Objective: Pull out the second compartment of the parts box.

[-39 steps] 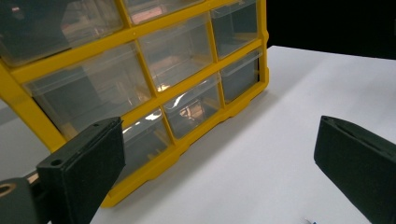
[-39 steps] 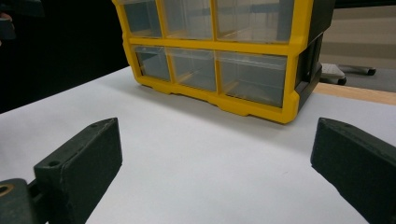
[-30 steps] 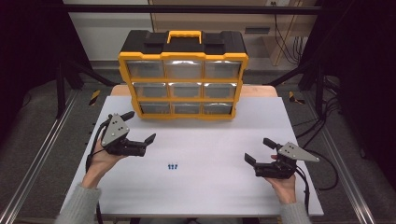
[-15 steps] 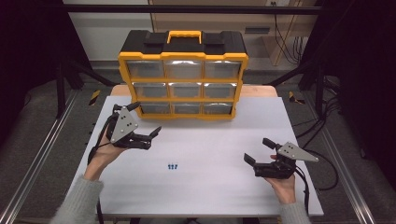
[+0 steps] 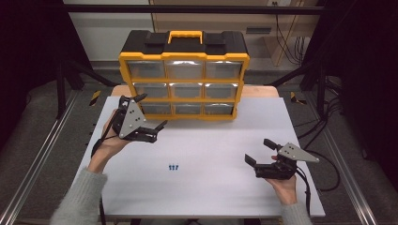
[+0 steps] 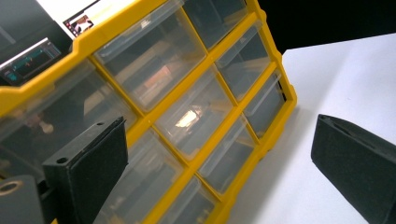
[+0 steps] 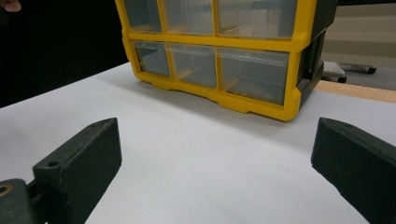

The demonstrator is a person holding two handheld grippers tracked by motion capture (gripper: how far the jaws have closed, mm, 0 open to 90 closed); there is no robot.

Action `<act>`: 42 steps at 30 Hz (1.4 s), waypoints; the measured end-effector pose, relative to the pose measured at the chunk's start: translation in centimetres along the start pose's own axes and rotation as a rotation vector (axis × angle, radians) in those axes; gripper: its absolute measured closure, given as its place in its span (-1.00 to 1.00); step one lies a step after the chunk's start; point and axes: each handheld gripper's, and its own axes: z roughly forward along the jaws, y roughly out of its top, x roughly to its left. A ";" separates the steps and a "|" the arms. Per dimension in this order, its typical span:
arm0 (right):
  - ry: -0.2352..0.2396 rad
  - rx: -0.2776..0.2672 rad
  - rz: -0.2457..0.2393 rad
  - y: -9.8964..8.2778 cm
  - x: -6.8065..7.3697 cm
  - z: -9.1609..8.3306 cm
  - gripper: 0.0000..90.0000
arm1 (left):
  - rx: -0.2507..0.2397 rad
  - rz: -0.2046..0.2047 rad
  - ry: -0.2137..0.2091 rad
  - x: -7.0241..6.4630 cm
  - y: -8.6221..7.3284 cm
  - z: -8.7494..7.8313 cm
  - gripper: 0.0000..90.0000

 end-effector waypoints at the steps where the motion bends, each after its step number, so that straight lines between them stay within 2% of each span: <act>1: -0.001 0.000 -0.003 0.0 0.0 0.0 -0.95 | 0.000 0.010 -0.003 0.0 0.2 0.1 -0.93; 14: -0.004 -0.002 0.003 0.0 0.0 -0.1 -0.95 | -0.003 0.116 -0.017 0.3 1.7 2.0 -0.93; 19: -0.005 -0.003 0.002 0.0 0.0 0.0 -0.95 | 0.003 0.193 0.000 0.4 2.4 2.9 -0.91; 23: -0.005 -0.001 0.005 0.0 0.0 0.0 -0.95 | 0.017 0.220 0.003 0.4 2.8 3.2 -0.90; 24: -0.006 -0.001 0.003 0.0 0.0 0.0 -0.95 | 0.024 0.246 0.009 0.5 3.1 3.5 -0.90; 34: -0.004 -0.006 0.001 0.0 0.0 0.0 -0.95 | 0.048 0.306 0.021 0.9 4.3 4.8 -0.90; 35: -0.006 -0.005 0.001 0.0 0.0 0.0 -0.95 | 0.054 0.325 0.027 1.0 4.4 4.9 -0.90; 37: -0.006 -0.002 0.002 0.0 0.0 0.0 -0.95 | 0.062 0.317 0.027 1.0 4.4 5.2 -0.90; 42: -0.007 -0.003 0.003 0.0 0.0 0.0 -0.95 | 0.067 0.334 0.031 1.2 4.6 5.8 -0.90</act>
